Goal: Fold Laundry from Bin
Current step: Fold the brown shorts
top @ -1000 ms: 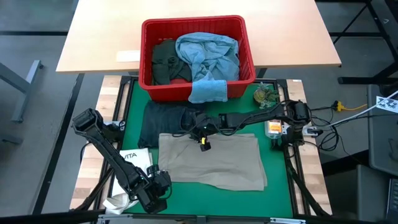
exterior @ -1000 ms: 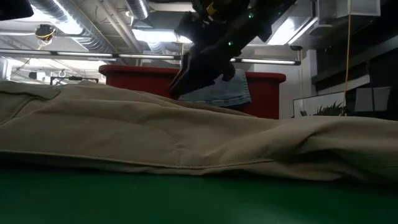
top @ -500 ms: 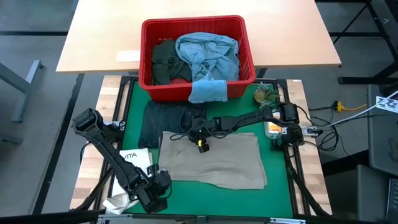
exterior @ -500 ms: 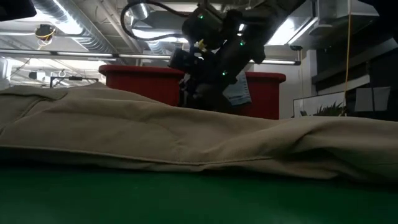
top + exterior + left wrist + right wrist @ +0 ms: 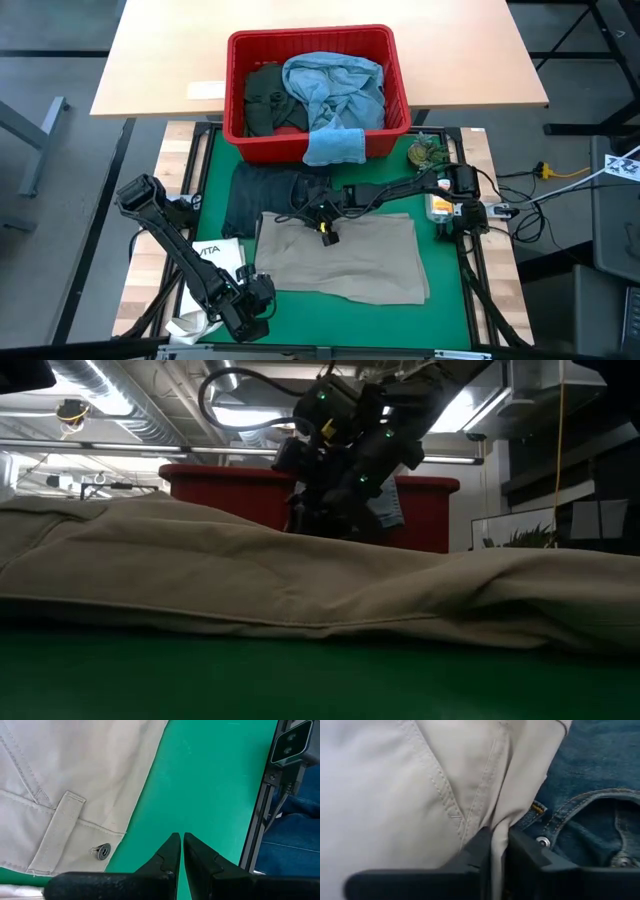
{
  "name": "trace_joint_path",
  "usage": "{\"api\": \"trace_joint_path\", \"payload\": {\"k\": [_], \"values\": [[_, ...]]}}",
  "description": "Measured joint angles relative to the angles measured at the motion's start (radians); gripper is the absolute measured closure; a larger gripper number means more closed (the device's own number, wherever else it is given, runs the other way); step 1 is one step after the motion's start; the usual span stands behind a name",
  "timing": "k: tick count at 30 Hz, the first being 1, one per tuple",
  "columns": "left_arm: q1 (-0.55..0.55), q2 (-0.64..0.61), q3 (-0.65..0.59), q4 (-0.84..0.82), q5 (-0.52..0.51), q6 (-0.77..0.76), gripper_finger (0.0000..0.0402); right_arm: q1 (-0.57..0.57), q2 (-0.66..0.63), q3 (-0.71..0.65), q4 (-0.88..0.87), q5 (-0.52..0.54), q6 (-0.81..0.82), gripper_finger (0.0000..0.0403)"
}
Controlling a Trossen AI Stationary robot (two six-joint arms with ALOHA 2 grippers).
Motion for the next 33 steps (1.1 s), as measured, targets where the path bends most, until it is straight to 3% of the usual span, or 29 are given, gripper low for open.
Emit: {"api": "trace_joint_path", "payload": {"k": [4,16,20,28,33], "values": [[0.0,0.0,0.0,0.0,0.0,-0.001,0.0383,0.0,0.002,0.014,-0.017,-0.037,0.0,0.0391],[-0.013,0.0,0.0,0.008,0.055,-0.003,0.0383,0.003,0.005,0.159,-0.234,-0.004,-0.008,0.0389],[-0.013,0.0,0.0,0.008,0.043,-0.003,0.0383,0.003,0.005,0.165,-0.236,0.026,-0.009,0.0349],[-0.013,0.0,0.0,0.008,-0.017,0.0,0.0383,0.003,0.005,0.167,-0.245,0.047,-0.008,0.0225],[-0.007,0.0,0.001,0.008,-0.066,0.0,0.0383,-0.005,-0.018,0.167,-0.258,0.047,-0.017,0.0187]]}}
